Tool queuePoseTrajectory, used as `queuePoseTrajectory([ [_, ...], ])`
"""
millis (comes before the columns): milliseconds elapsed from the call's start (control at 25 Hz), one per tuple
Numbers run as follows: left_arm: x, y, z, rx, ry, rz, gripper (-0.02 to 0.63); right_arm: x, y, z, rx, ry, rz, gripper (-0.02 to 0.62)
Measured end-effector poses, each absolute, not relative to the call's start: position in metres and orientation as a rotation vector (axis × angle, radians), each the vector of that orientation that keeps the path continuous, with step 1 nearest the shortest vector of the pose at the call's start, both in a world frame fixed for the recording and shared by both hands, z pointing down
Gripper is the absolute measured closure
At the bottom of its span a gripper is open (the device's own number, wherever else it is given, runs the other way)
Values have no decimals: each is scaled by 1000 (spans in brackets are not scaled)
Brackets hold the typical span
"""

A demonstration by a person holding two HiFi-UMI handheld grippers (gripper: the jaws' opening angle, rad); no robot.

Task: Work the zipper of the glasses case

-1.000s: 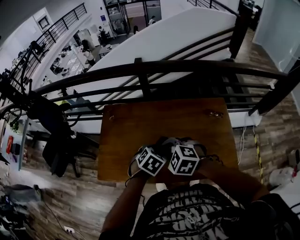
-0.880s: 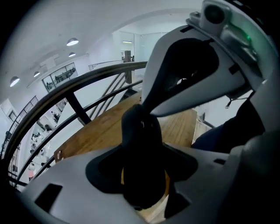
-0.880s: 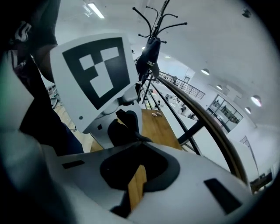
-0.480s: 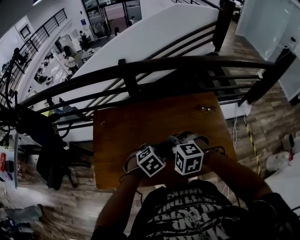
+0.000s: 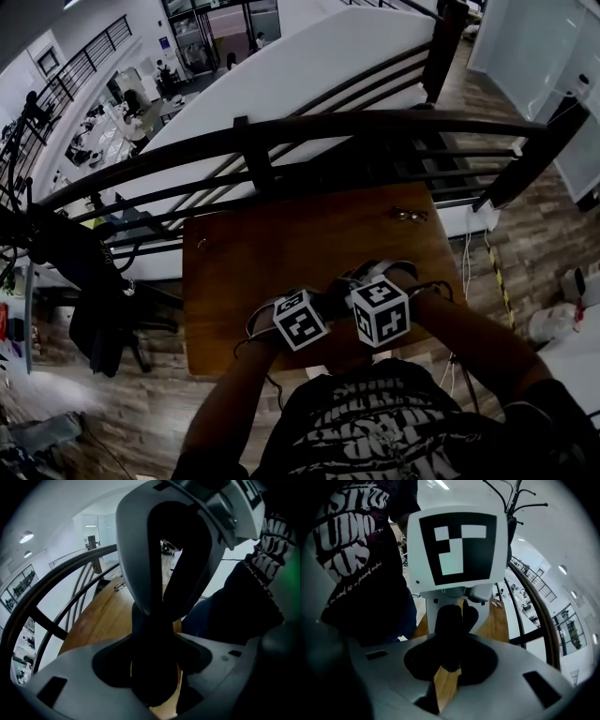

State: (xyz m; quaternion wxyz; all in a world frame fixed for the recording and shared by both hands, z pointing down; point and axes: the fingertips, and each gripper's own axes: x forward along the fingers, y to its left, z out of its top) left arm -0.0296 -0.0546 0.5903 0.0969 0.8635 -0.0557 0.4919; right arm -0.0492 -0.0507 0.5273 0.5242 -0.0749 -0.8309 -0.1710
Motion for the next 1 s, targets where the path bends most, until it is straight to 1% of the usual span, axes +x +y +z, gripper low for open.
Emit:
queuePoseTrajectory([
  [520,11,-43,562,2677,-273,1172,353,-9,-45,495,-239,-2285,-155,557],
  [680,18,-43,560,2710,-283,1132,353,4,-46,493,-286,-2364,-88,583],
  [1000,35,-44,559,2690,-360,1065,353,27,-50,491,-350,-2379,-138,594],
])
